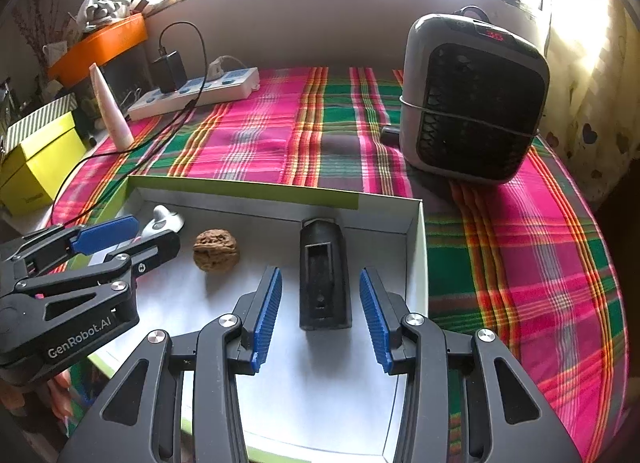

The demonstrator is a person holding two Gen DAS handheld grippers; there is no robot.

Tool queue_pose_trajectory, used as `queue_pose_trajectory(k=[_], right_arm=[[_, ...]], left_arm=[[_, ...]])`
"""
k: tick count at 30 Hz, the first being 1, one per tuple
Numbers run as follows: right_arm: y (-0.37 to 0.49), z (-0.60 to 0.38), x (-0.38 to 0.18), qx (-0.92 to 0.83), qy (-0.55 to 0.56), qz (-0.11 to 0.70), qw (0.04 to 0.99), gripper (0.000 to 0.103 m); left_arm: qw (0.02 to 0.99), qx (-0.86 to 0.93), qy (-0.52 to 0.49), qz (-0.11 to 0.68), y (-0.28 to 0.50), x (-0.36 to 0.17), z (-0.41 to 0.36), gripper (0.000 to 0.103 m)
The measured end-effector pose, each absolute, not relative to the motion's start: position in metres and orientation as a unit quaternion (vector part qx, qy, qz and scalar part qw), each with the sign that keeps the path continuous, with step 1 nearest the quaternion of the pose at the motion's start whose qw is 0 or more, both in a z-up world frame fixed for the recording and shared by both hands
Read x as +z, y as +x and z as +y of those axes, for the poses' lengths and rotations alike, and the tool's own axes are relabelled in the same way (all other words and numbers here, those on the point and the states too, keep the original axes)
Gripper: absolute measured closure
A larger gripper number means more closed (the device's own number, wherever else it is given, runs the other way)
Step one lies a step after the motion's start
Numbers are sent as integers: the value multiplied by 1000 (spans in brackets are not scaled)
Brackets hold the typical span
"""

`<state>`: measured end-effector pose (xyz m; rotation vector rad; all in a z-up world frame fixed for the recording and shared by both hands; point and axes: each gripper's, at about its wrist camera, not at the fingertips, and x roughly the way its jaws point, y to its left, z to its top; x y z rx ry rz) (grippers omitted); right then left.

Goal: Organize objects
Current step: 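Open the left gripper to release the panda-face object in the tray, then withdraw both grippers from the tray toward the remaining objects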

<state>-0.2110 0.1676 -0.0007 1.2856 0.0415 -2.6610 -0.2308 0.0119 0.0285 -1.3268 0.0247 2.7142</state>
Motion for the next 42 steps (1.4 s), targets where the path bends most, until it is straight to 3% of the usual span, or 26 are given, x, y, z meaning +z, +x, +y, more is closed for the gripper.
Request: queue_pose_trajectory(k=[31, 42], right_arm=[[-133, 171, 24, -916, 391, -5, 90, 60], [-105, 168, 27, -922, 375, -3, 96, 60]], left_arm=[[51, 917, -395, -14, -140, 51, 1, 56], [43, 914, -399, -57, -110, 43, -19, 56]])
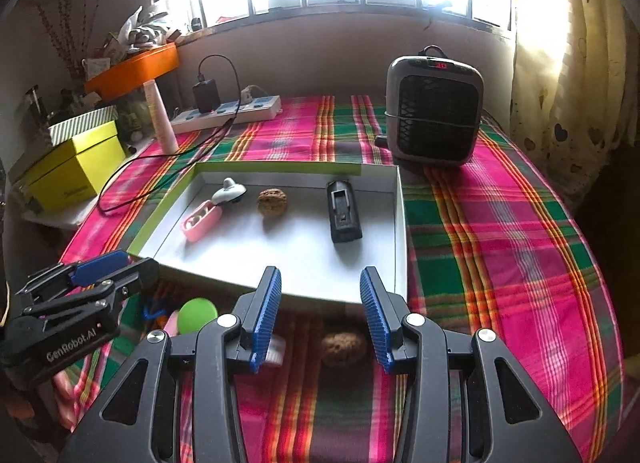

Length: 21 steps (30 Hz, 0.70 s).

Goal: Organize objects
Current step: 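Withdraw both grippers from the tray toward the remaining objects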

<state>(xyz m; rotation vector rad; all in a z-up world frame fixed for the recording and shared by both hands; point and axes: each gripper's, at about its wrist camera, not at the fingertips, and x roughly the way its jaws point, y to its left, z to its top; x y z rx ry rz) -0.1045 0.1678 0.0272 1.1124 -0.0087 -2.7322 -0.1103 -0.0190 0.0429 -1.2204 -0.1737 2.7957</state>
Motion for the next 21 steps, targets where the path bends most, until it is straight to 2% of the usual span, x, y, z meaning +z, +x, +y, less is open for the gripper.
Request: queue_pose_trajectory(k=[21], right_arm=[[-69, 176, 3, -916, 387, 2, 104, 60]], left_arm=[[84, 905, -410, -70, -70, 26, -13, 56]])
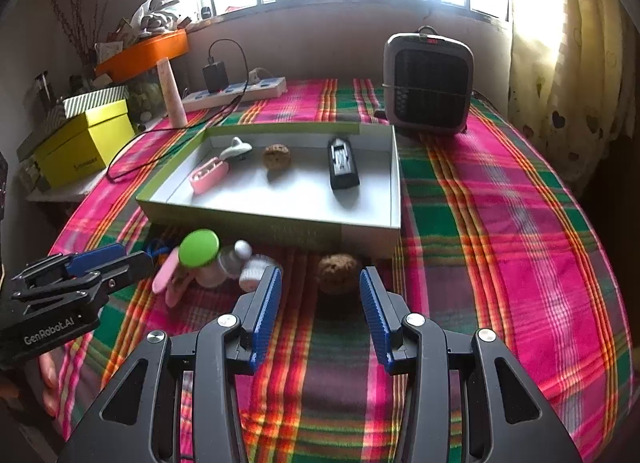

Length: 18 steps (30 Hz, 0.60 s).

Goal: Organize objects
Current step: 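Withdraw both grippers from the tray toward the remaining objects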

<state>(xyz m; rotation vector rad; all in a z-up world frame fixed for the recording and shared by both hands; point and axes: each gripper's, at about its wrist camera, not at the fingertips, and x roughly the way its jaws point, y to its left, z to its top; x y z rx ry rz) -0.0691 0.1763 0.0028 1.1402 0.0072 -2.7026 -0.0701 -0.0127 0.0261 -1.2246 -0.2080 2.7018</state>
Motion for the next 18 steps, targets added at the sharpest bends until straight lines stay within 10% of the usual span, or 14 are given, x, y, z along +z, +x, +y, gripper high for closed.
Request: queue_pose_trajectory(k=[18], right_arm=[[-64, 185, -9, -910, 401, -9, 102, 60]], left_arm=[[102, 897, -425, -65, -67, 15, -1, 56]])
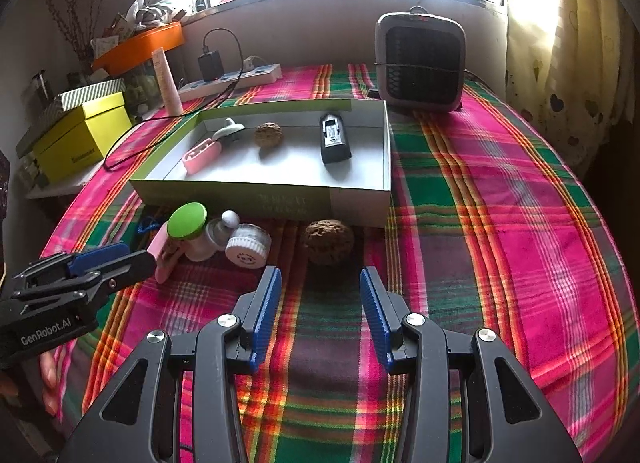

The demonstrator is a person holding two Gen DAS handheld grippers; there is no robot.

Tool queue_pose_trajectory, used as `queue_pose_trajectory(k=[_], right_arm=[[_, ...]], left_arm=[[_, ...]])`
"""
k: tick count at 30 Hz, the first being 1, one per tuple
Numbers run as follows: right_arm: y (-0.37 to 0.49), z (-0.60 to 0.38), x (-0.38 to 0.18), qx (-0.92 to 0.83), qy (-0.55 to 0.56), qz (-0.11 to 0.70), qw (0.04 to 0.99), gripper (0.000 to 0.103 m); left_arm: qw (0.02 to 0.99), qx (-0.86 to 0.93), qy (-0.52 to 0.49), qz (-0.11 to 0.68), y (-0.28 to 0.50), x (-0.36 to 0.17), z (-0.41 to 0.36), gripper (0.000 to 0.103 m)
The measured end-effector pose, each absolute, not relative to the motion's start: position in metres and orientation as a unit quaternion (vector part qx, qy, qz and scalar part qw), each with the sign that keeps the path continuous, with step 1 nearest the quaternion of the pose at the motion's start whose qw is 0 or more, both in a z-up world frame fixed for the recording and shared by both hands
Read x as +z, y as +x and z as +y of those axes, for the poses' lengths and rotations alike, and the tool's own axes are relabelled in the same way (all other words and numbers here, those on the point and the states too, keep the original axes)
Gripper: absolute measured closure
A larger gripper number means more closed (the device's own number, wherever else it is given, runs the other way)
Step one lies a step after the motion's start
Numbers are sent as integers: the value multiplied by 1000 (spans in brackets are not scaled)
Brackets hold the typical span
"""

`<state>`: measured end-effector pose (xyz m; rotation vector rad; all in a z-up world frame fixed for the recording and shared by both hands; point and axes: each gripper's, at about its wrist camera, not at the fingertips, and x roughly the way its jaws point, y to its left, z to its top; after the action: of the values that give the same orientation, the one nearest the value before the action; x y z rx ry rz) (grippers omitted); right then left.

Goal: Organize objects
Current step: 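Withdraw both grippers from the tray toward the remaining objects, then grasp the pink item with blue keychain with the left gripper while the right gripper grasps the walnut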

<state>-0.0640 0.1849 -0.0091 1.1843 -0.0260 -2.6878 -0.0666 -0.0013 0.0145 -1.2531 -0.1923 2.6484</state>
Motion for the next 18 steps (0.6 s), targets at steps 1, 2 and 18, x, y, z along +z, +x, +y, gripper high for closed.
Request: queue_pose_trajectory(k=[1, 2, 18], right_arm=[[-65, 185, -10, -910, 402, -9, 102, 60], [-65, 185, -10, -909, 403, -9, 102, 60], [-84, 179, -11, -906, 413, 12, 97, 60]], left_arm=[[103, 897, -425, -63, -67, 14, 0, 56], [103, 898, -425, -59, -68, 14, 2, 56], [87, 895, -435, -41, -87, 7, 9, 56]])
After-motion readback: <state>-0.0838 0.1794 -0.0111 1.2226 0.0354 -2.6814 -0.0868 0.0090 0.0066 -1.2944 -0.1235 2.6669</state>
